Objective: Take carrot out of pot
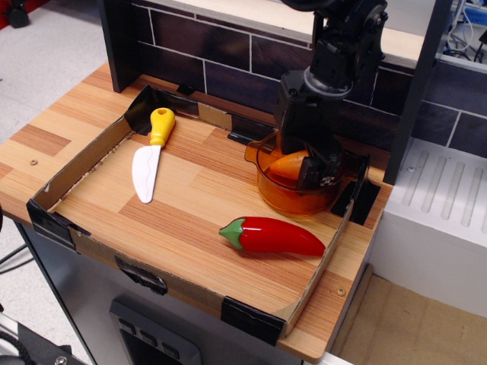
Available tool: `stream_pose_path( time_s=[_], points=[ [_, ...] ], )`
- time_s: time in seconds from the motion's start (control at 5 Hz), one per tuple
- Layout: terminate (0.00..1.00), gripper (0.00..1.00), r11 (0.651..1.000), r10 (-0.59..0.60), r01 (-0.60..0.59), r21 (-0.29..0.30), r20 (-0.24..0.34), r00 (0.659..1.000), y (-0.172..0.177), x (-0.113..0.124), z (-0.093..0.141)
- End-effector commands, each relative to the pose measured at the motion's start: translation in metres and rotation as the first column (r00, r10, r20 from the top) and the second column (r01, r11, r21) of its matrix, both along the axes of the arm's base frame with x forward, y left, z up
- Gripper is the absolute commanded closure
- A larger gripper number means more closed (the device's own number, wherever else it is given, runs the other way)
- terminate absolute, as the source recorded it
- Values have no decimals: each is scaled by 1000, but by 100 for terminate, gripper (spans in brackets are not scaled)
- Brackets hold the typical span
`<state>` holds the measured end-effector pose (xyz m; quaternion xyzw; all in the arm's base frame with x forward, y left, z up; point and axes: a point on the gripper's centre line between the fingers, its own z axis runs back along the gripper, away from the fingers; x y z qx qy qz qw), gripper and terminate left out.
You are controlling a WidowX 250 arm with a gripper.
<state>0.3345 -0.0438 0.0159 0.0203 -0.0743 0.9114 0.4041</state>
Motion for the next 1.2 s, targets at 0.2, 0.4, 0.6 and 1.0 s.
stream_pose_path(
  time_s=[0.2, 0.4, 0.6, 1.0],
  points=[
    [0, 0, 1000, 1, -2, 15, 49, 999, 12, 16, 6],
    [0, 100, 1000, -5, 4, 15, 39, 999, 13, 15, 2],
    [0, 100, 1000, -9, 8, 23, 44, 999, 16, 13, 2],
    [0, 100, 1000, 10, -12, 8, 201, 980, 31, 4, 55]
  ],
)
